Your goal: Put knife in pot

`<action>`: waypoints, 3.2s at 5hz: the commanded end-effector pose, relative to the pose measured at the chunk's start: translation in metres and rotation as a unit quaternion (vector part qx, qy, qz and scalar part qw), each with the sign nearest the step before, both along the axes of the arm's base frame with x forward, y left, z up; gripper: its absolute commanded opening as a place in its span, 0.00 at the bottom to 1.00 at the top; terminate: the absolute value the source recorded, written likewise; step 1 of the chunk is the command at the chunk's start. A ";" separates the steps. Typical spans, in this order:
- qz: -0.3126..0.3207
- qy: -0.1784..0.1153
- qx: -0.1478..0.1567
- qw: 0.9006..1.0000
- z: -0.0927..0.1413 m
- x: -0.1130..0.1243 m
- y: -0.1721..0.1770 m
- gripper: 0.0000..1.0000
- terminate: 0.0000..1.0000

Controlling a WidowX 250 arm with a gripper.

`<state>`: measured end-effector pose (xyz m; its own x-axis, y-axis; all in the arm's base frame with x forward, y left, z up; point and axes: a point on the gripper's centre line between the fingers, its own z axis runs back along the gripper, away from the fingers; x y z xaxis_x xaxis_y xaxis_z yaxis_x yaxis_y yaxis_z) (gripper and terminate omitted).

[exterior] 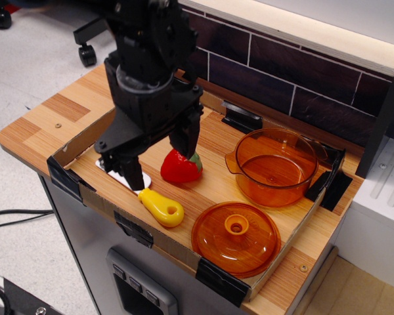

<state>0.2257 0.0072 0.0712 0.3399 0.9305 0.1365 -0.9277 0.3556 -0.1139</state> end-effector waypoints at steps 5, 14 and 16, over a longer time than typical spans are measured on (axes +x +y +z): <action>-0.011 -0.014 0.046 0.999 -0.047 -0.001 0.003 1.00 0.00; 0.044 -0.025 -0.005 0.999 -0.003 0.000 0.007 0.00 0.00; 0.076 -0.072 -0.019 0.994 0.031 0.021 -0.003 0.00 0.00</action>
